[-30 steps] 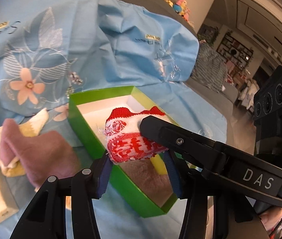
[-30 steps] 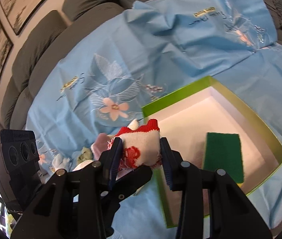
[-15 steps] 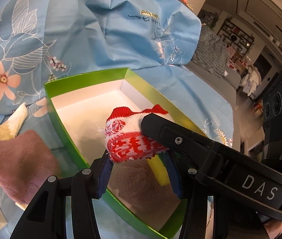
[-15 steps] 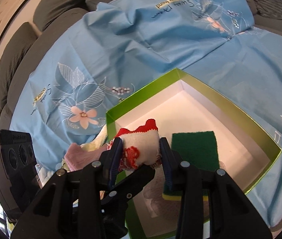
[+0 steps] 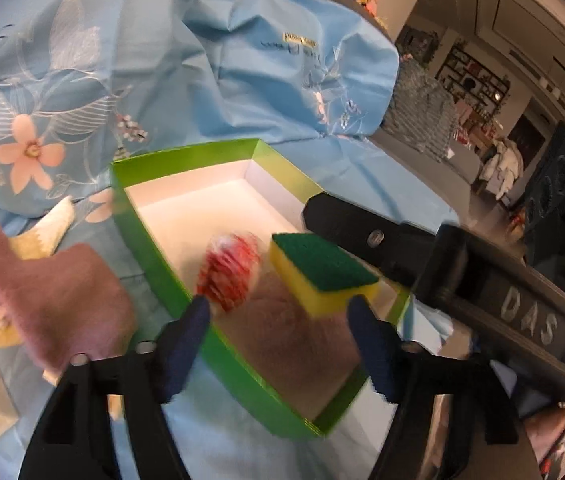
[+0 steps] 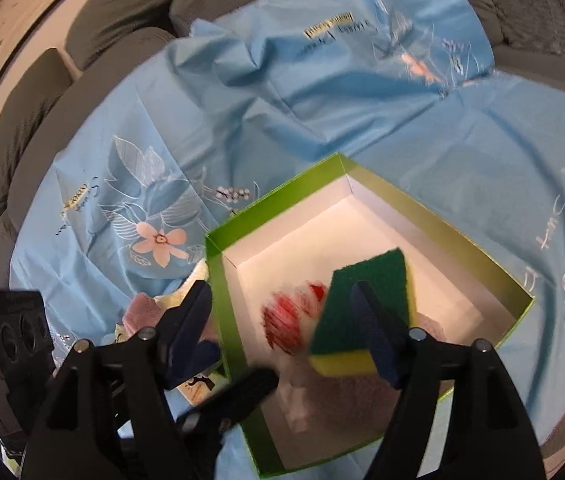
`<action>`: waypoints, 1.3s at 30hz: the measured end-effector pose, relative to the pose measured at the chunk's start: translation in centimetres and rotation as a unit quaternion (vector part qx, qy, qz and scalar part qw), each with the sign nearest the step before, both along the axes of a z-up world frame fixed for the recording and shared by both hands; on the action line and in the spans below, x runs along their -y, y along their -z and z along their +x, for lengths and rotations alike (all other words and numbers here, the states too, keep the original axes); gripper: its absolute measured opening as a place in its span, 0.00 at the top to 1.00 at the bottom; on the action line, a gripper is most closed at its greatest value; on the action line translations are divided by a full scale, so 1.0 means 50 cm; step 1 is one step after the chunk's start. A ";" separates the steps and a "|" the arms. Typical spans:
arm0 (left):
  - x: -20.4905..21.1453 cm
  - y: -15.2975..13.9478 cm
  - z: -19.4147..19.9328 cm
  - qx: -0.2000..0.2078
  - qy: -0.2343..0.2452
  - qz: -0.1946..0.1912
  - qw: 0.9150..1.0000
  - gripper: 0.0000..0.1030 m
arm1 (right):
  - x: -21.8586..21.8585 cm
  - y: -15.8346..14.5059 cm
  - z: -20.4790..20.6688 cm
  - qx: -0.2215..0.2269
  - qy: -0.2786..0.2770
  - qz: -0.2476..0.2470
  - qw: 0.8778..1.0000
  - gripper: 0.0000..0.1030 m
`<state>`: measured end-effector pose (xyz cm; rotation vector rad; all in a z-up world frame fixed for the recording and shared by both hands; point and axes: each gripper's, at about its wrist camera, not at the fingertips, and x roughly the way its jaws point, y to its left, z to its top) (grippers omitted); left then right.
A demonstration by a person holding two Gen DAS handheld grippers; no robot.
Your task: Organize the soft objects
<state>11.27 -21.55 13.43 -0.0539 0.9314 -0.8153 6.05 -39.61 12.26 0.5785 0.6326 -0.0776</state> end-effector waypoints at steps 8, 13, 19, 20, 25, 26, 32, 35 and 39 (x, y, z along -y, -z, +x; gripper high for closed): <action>-0.179 -0.039 -0.046 0.003 -0.093 -0.011 0.996 0.24 | -0.048 -0.028 -0.036 0.035 -0.014 -0.009 0.999 0.05; -0.359 -0.030 -0.090 0.000 -0.197 -0.011 0.980 0.23 | -0.094 -0.034 -0.053 0.038 -0.034 -0.015 0.999 0.02; -0.606 0.040 -0.149 -0.030 -0.361 0.004 0.932 0.23 | -0.175 -0.027 -0.056 0.020 -0.086 -0.020 0.996 0.01; -0.634 0.052 -0.157 -0.038 -0.381 0.004 0.924 0.23 | -0.196 -0.026 -0.053 0.014 -0.096 -0.025 0.995 0.01; -0.763 0.104 -0.187 -0.058 -0.477 0.026 0.877 0.23 | -0.321 -0.020 -0.029 -0.009 -0.162 -0.036 0.986 0.01; -0.788 0.113 -0.185 -0.065 -0.497 0.033 0.865 0.23 | -0.359 -0.019 -0.021 -0.013 -0.182 -0.036 0.983 0.01; -0.902 0.144 -0.202 -0.085 -0.575 0.015 0.814 0.23 | -0.564 -0.016 0.019 -0.028 -0.275 -0.061 0.959 0.01; -0.949 0.166 -0.221 -0.100 -0.599 -0.012 0.794 0.23 | -0.662 -0.015 0.059 -0.039 -0.310 -0.061 0.948 0.01; -0.981 0.173 -0.241 -0.117 -0.622 -0.009 0.774 0.23 | -0.818 -0.008 0.139 -0.058 -0.349 -0.055 0.934 0.01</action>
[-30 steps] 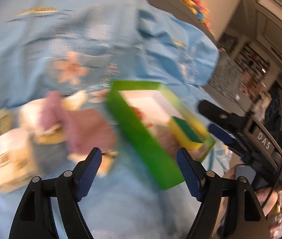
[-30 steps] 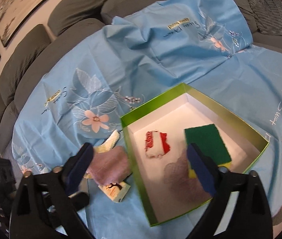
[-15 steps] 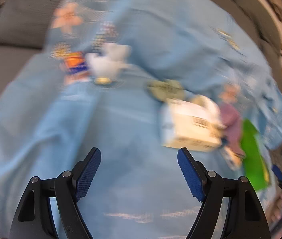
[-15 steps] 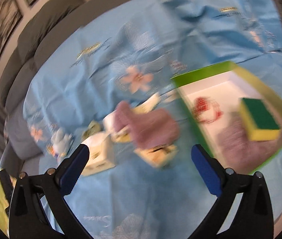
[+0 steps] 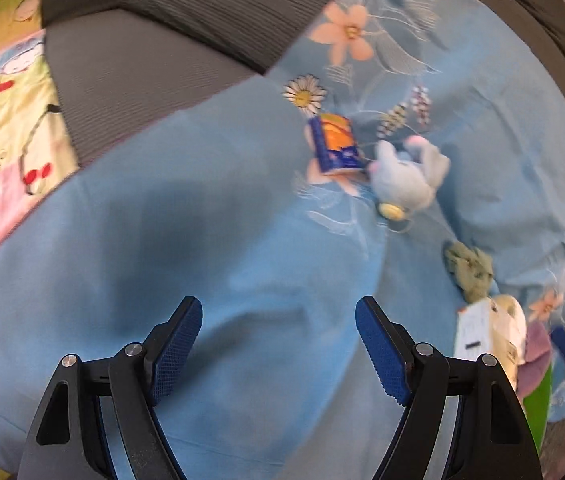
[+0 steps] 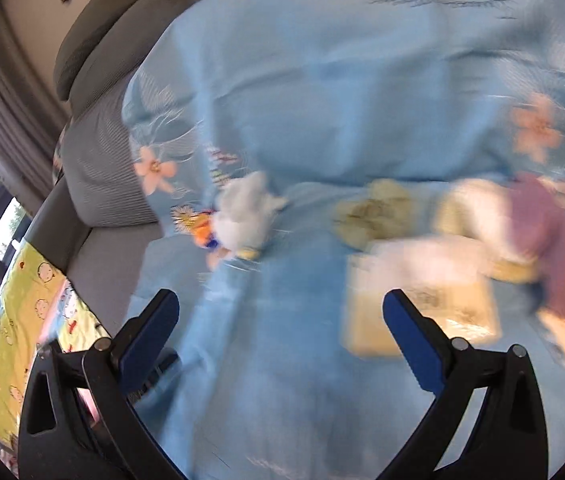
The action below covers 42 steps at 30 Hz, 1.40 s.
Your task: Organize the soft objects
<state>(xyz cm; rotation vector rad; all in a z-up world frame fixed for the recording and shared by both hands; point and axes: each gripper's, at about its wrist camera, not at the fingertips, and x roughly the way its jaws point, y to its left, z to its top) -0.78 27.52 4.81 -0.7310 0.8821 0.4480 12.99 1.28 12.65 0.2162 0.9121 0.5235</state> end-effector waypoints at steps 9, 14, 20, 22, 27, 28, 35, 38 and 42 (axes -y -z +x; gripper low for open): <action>-0.008 -0.006 -0.002 0.007 -0.001 -0.020 1.000 0.23 | -0.254 0.100 0.183 -0.035 -0.009 -0.050 0.998 0.11; -0.018 -0.016 -0.010 0.007 -0.009 -0.010 1.000 0.23 | -0.297 0.151 0.240 -0.049 0.013 -0.068 0.996 0.31; -0.019 -0.015 -0.015 0.017 -0.009 -0.021 1.000 0.23 | -0.277 0.161 0.246 -0.036 0.020 -0.062 0.997 0.62; -0.015 -0.015 -0.015 0.014 -0.008 -0.012 1.000 0.23 | -0.264 0.141 0.230 -0.025 0.006 -0.060 0.998 0.66; -0.007 -0.015 -0.015 0.008 -0.009 -0.004 1.000 0.23 | -0.173 0.062 0.125 -0.007 -0.041 -0.028 0.999 0.72; -0.005 -0.015 -0.015 0.005 -0.010 -0.001 1.000 0.23 | -0.149 0.053 0.101 -0.008 -0.046 -0.020 0.999 0.72; 0.036 -0.014 -0.011 -0.008 0.031 -0.003 0.999 0.23 | 0.041 0.062 -0.099 -0.073 -0.040 0.008 0.996 0.72; 0.063 -0.033 -0.015 0.002 0.065 0.012 0.998 0.23 | 0.104 0.088 -0.173 -0.105 -0.031 0.013 0.994 0.72; 0.118 -0.045 -0.025 0.012 0.117 -0.027 0.993 0.23 | 0.215 0.100 -0.241 -0.137 0.012 0.047 0.989 0.89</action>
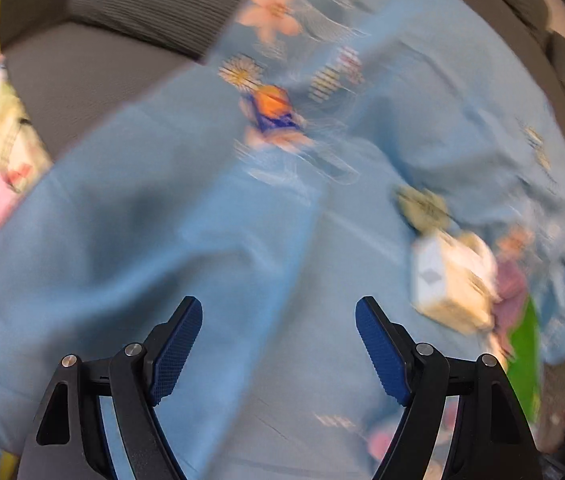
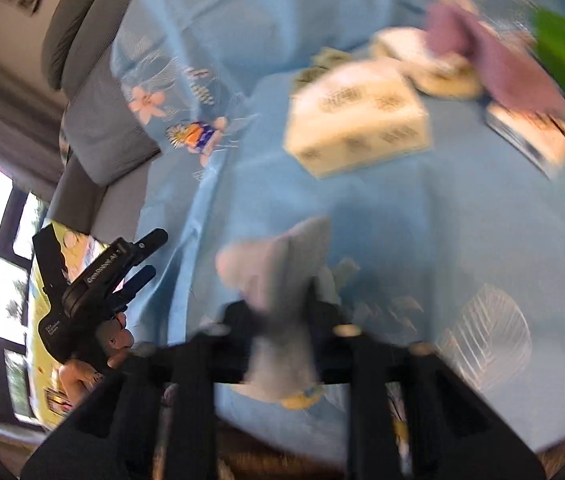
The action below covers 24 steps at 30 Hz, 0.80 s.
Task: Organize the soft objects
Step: 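Lift the plush bunny with the right tool and carry it toward the green box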
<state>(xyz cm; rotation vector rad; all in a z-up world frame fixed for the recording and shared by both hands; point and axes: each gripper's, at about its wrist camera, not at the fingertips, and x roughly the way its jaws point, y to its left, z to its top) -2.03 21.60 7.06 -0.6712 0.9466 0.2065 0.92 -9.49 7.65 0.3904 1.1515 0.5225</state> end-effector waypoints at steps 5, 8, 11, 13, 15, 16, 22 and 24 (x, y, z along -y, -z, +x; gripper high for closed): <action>0.120 0.012 -0.016 -0.019 0.095 -0.036 0.995 0.23 | 0.065 0.012 -0.018 0.006 0.043 -0.043 0.998 0.89; 0.178 0.007 -0.032 -0.026 0.130 -0.037 0.990 0.23 | 0.084 0.029 -0.016 -0.003 0.054 -0.028 0.998 0.87; 0.219 -0.005 -0.047 -0.021 0.161 -0.043 0.986 0.23 | 0.107 0.034 -0.015 -0.016 0.068 -0.025 0.997 0.77; 0.231 -0.010 -0.050 -0.016 0.175 -0.054 0.983 0.23 | 0.123 0.031 -0.018 -0.016 0.080 -0.004 0.997 0.48; 0.247 -0.014 -0.055 -0.010 0.191 -0.063 0.979 0.23 | 0.134 0.020 -0.025 -0.006 0.089 0.016 0.996 0.21; 0.256 -0.015 -0.055 -0.010 0.194 -0.064 0.979 0.23 | 0.140 0.014 -0.029 0.002 0.092 0.024 0.995 0.20; 0.307 -0.007 -0.053 -0.008 0.227 -0.078 0.971 0.23 | 0.137 0.020 -0.027 -0.008 0.061 0.032 0.998 0.19; 0.328 0.000 -0.051 -0.009 0.243 -0.085 0.966 0.23 | 0.125 0.035 -0.021 -0.025 0.043 0.045 0.998 0.19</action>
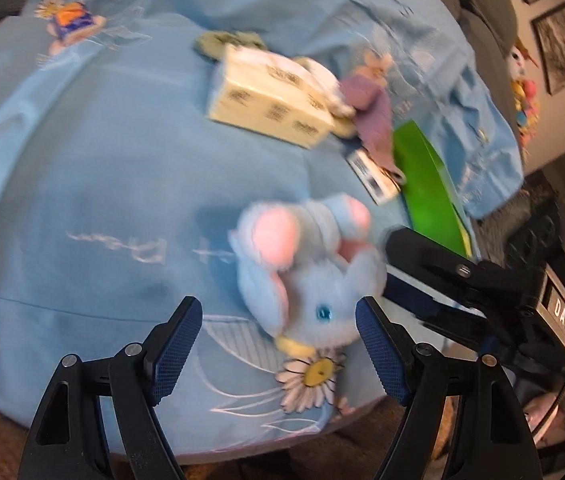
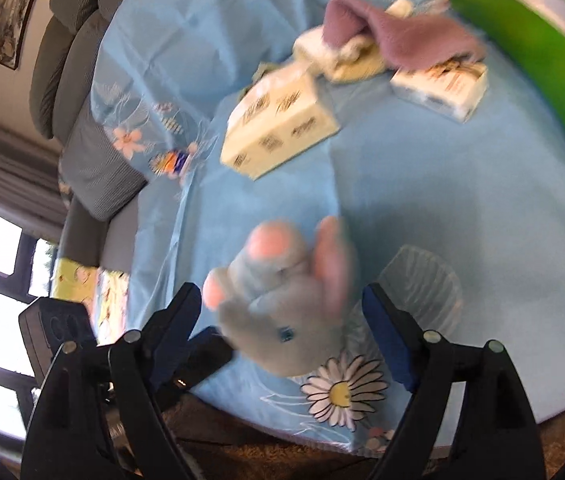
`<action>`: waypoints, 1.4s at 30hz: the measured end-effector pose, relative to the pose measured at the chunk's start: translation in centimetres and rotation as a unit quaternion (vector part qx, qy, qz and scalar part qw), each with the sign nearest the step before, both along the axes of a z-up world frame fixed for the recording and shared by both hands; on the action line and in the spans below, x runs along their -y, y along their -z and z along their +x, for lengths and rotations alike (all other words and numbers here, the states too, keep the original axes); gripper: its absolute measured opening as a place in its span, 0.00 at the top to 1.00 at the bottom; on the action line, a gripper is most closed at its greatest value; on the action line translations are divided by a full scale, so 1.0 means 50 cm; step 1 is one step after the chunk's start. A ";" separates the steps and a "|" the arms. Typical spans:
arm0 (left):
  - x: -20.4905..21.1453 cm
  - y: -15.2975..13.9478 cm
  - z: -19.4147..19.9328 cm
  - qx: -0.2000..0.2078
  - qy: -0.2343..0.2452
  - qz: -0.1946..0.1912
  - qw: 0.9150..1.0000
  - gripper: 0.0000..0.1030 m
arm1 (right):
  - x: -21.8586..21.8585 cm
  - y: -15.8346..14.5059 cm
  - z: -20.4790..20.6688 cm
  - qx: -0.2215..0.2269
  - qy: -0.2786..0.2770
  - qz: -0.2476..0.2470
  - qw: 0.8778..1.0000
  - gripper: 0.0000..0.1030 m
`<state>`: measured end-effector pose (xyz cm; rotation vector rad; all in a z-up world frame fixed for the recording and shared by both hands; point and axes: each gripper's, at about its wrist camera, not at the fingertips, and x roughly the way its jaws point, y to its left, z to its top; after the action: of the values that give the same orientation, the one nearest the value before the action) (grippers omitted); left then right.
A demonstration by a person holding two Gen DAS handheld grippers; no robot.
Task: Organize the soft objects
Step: 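Lift the plush bunny with the right tool and carry it toward the green box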
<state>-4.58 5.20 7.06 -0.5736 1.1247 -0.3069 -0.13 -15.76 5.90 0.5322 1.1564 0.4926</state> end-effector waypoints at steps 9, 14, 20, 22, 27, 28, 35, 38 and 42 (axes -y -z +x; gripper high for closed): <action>0.048 0.026 0.026 -0.001 0.037 -0.011 0.999 0.23 | -0.025 0.052 0.021 -0.037 -0.029 -0.006 0.999 0.22; 0.070 0.024 0.032 0.014 0.049 0.018 0.999 0.31 | -0.014 0.072 0.030 -0.037 -0.027 -0.008 0.999 0.44; 0.092 -0.020 0.031 0.048 0.061 0.053 0.996 0.33 | 0.011 0.052 0.022 -0.007 -0.019 0.023 1.000 0.45; 0.102 -0.047 0.032 0.069 0.065 0.059 0.994 0.33 | 0.019 0.031 0.019 0.007 -0.012 0.030 0.999 0.45; 0.131 -0.114 0.042 0.121 0.080 0.068 0.987 0.33 | 0.051 -0.046 0.013 0.062 0.005 0.038 0.997 0.45; 0.140 -0.130 0.045 0.134 0.084 0.070 0.985 0.33 | 0.059 -0.061 0.011 0.073 0.010 0.040 0.997 0.45; 0.208 -0.208 0.086 0.197 0.120 0.072 0.970 0.33 | 0.124 -0.156 0.013 0.141 0.051 0.043 0.988 0.45; 0.240 -0.228 0.109 0.215 0.137 0.073 0.964 0.33 | 0.165 -0.178 0.021 0.159 0.072 0.047 0.984 0.45; 0.286 -0.243 0.144 0.231 0.161 0.071 0.957 0.33 | 0.214 -0.194 0.035 0.173 0.101 0.049 0.978 0.45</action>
<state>2.64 -9.12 19.22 -0.1692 0.7712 -0.6035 1.61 -26.45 15.58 0.6158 0.7383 0.4469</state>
